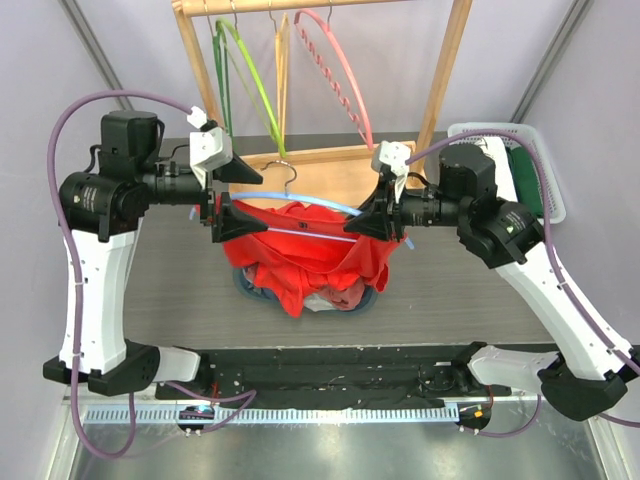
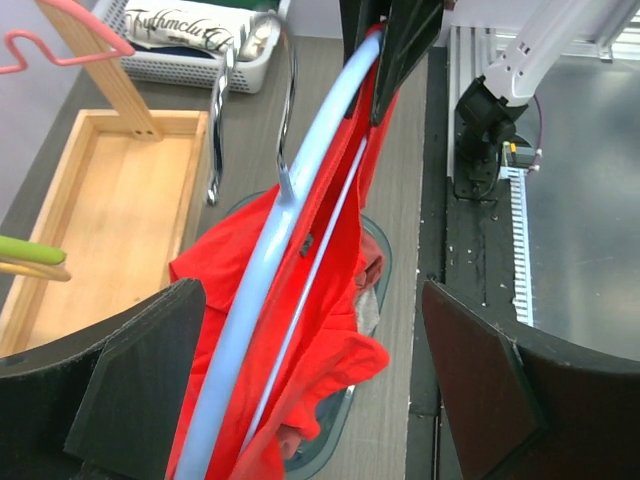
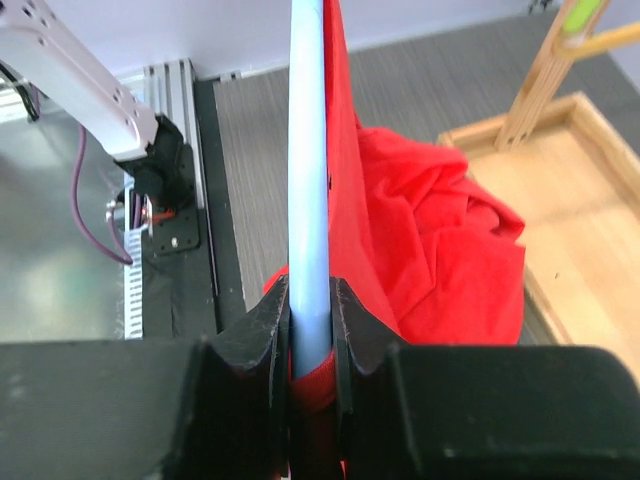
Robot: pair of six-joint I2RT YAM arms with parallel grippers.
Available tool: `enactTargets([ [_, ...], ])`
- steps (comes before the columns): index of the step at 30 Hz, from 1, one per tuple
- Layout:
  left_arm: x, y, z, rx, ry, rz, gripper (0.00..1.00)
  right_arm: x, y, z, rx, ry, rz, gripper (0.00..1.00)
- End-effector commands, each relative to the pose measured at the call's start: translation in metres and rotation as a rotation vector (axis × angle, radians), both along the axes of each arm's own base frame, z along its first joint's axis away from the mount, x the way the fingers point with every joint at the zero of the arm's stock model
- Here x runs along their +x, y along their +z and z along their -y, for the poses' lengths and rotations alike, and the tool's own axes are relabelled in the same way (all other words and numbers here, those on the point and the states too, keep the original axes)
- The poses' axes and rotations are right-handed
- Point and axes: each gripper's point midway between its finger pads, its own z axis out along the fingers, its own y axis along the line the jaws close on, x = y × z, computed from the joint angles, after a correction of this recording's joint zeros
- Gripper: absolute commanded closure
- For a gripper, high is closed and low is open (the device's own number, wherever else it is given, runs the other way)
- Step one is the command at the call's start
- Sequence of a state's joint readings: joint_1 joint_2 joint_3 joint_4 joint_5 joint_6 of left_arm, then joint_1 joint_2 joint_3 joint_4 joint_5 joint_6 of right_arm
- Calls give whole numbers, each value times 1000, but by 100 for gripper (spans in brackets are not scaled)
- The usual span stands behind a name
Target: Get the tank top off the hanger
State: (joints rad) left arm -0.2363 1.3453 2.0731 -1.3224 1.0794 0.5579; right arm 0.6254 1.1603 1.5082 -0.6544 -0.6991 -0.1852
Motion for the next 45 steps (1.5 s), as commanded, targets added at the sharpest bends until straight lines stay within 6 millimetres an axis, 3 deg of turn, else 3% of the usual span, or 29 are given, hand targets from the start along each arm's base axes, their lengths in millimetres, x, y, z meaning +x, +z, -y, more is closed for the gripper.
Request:
enactTargets([
  [1,-17,-7,3,8,-53,-32,6,-14,62,-4,175,61,163,99],
  [7,-10,-2,6,-12,-46,-22,14,-17,62,-7,192,87,148,98],
  [14,-3,6,16,-60,-73,-72,38,-11,55,-16,188,107,109,99],
  [17,-6,14,20,-95,-100,-87,44,-8,53,-18,177,106,102,99],
  [22,-5,10,21,-88,-106,-92,55,-3,51,-20,168,98,105,98],
  [25,-7,6,20,-76,-112,-84,73,-2,53,-20,169,96,117,98],
  [26,-8,5,20,-72,-114,-84,86,-1,55,-20,170,94,125,98],
  [28,-8,2,20,-62,-114,-81,94,-1,57,-20,170,94,131,99],
  [35,-3,2,20,-49,-98,-60,95,12,57,-21,174,42,152,98],
  [38,4,2,18,-25,-71,-13,95,32,54,-14,175,-85,174,87],
  [40,15,2,14,20,-16,54,93,48,57,-3,177,-206,205,65],
  [41,22,3,12,43,8,94,92,55,56,0,186,-250,213,58],
  [44,47,12,-1,114,119,238,92,64,69,16,231,-370,236,36],
  [45,53,16,-5,132,146,282,92,64,73,20,246,-394,242,24],
])
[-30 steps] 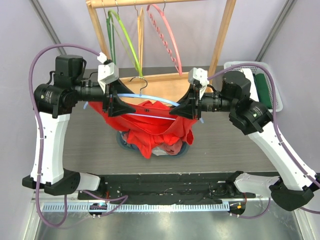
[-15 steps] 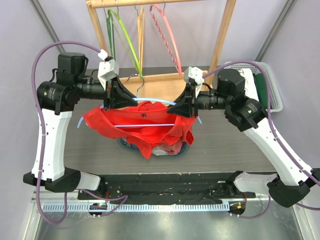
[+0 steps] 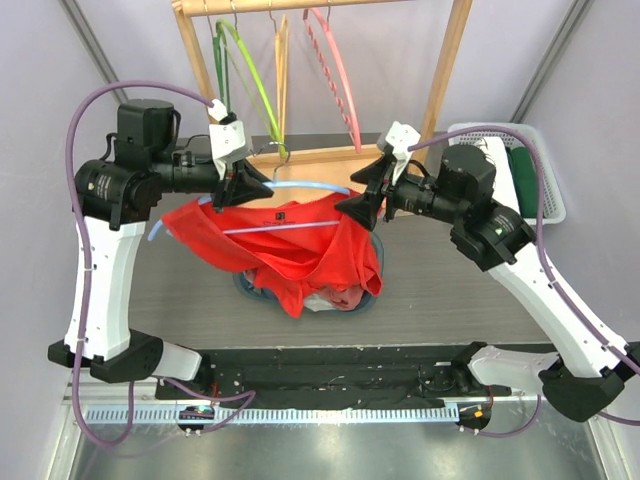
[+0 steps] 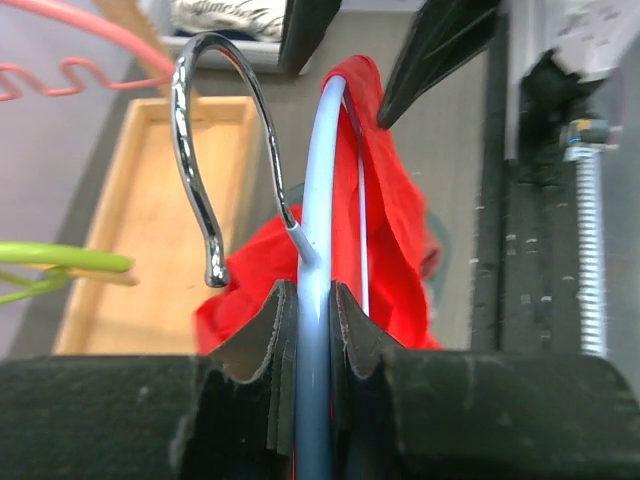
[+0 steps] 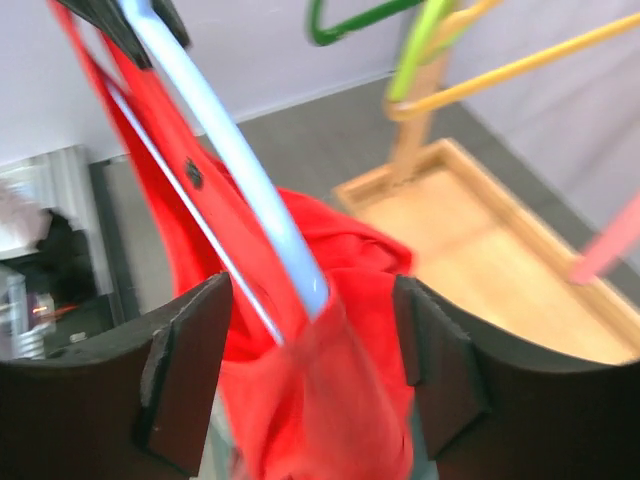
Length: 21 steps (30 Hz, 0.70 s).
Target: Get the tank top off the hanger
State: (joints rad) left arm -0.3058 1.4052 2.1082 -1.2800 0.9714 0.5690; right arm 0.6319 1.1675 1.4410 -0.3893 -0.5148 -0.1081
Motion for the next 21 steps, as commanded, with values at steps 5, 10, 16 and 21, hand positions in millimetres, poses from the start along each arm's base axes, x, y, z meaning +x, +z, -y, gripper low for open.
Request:
enactTargets([
  [5,41,51,-28,90,207,375,95,2,68,48,231,-270,139,20],
  [10,23,59,-24,44,170,343,95,-11,33,51,283,-260,17,21],
  [16,4,61,-17,-5,114,285,95,-3,14,46,467,-299,-146,29],
  [21,-4,63,-17,-19,109,273,95,4,1,36,492,-289,-204,29],
])
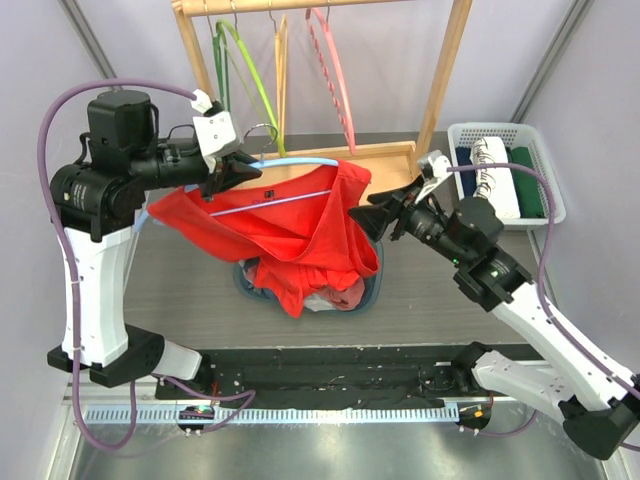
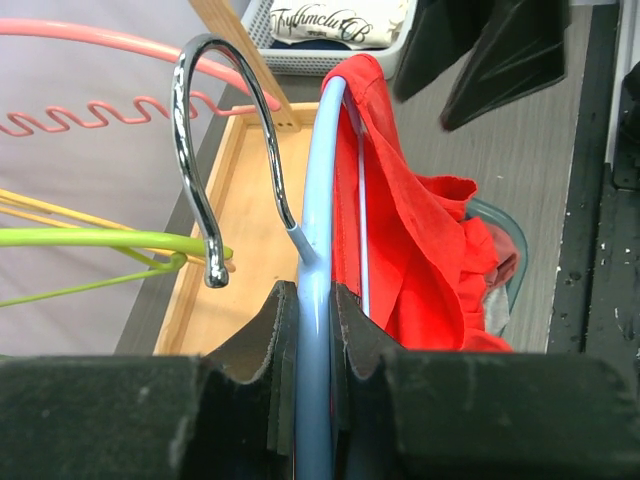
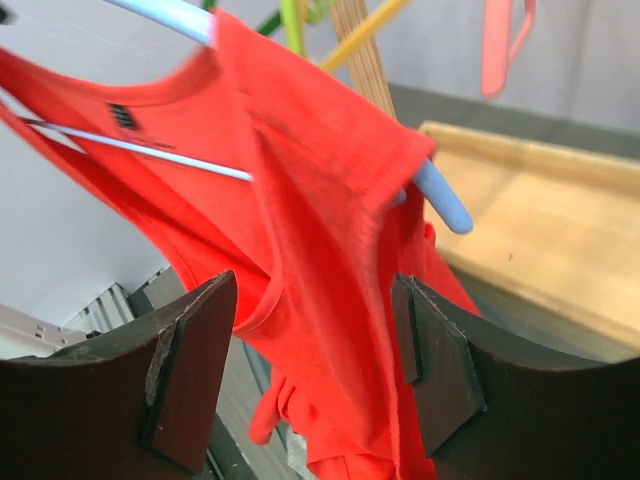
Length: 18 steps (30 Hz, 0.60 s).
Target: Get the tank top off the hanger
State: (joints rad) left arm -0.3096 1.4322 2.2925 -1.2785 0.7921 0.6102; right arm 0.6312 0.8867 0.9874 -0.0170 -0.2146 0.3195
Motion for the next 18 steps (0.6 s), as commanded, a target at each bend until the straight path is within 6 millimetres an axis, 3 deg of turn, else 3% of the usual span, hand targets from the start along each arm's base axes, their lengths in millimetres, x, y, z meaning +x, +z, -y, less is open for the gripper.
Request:
enactTargets([
  [1,-26,26,0,-58,-44,66,95,5,28,-6,153,6,8,29],
  [4,-29,27,1,-62,-51,61,95,7,25,-12,172,21,-11,34],
  [8,-33,25,1,-63,-64,50,94,8,29,-18,199,46,-17,54],
  [12,-33,21,1,-56,-67,37,94,6,37,-21,211,72,0,59],
  [15,-34,20,1,-54,-67,33,94,0,42,-19,212,84,11,73],
  [18,-32,16,1,-44,-63,26,94,-6,45,-17,201,95,2,94],
])
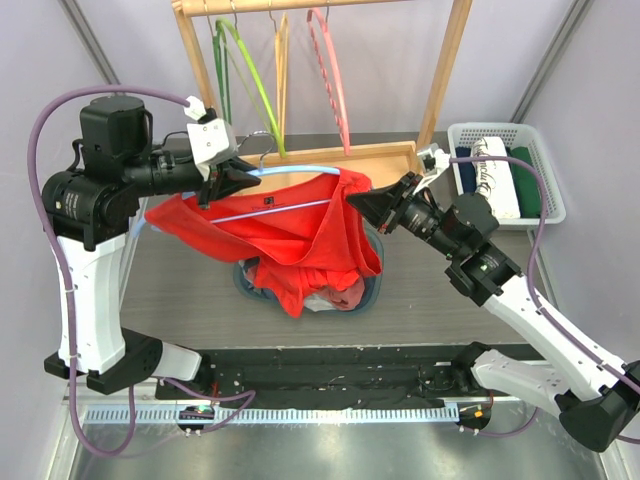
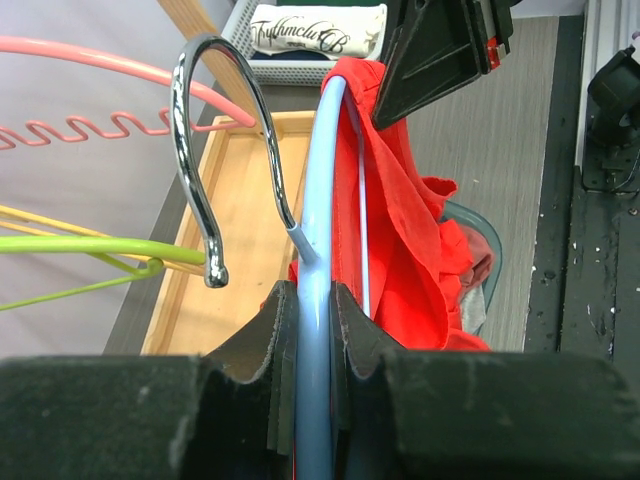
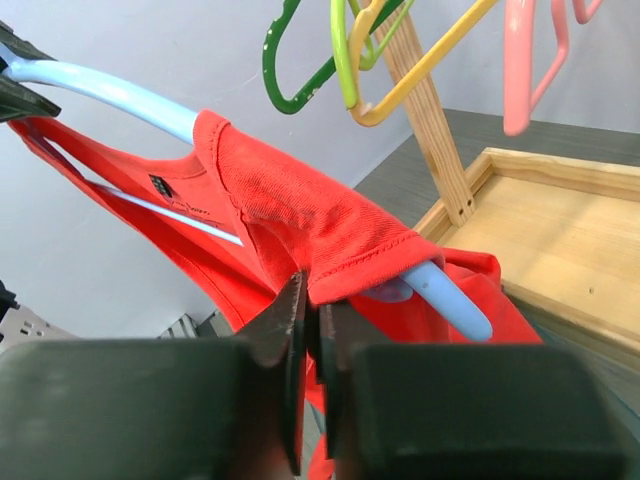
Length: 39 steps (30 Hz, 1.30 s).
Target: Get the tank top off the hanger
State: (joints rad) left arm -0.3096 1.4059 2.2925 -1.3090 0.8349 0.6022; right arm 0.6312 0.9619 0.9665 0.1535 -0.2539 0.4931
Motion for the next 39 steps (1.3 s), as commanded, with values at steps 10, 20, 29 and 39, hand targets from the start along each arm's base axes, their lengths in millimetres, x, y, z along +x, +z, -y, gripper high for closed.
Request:
enactTargets([
  [10,-10,3,-1,10,-27,32,96,-28,60,42,58,-102,119,98],
  [20,-18,7,-2,0,-41,33,97,27,29,89,-72,-483,48,99],
  [29,-27,15,-9,15,-22,85,100,58,-47,119,-178,-521,-52,98],
  [39,-21,13,4,-19,-92,47,100,20,-51,71,-311,-149,37,54],
])
